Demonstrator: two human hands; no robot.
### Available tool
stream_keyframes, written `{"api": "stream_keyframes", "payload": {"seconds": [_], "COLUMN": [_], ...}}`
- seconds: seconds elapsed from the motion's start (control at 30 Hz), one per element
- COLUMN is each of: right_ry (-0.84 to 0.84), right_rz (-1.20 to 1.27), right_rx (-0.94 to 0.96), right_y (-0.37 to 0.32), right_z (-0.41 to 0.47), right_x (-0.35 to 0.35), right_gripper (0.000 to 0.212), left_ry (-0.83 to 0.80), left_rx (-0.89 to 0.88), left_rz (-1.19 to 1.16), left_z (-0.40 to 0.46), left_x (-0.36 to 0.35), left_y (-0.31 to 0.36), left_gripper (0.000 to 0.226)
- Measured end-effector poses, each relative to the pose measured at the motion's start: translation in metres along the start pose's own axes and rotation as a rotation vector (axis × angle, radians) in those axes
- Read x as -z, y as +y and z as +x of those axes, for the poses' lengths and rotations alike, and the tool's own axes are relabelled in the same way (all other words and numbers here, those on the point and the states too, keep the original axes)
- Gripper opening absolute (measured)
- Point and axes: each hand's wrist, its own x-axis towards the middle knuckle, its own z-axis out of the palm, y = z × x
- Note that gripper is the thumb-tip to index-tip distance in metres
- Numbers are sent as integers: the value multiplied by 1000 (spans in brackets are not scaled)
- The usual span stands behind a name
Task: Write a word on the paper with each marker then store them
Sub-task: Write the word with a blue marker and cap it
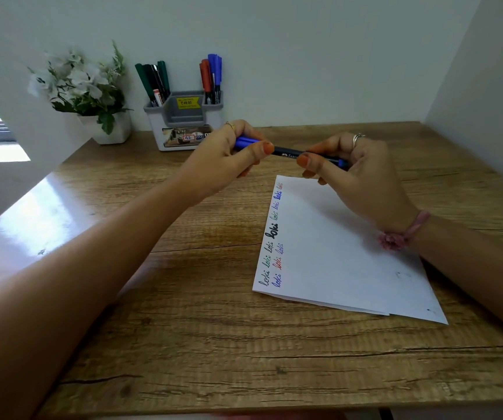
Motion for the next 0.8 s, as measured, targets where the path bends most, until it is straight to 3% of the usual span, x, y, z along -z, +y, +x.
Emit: {"api": "stream_keyframes", "payload": {"seconds": [0.43,0.6,0.8], "right_ry": [-33,-68,-143], "right_rz": [-17,50,16], "right_rx": [-12,-15,-9], "right_y": [-6,-11,1], "right_z": [-2,-3,-1], "right_x": [-1,-10,-16], "right_gripper": [12,13,10], "left_ry": [15,188,259], "left_rx": [-61,-87,129], "left_rz": [-20,-310,-690], "left_z": [0,2,4], "left_x": [0,0,-9], "left_y": [2,8,3], "left_gripper": [5,28,42]}}
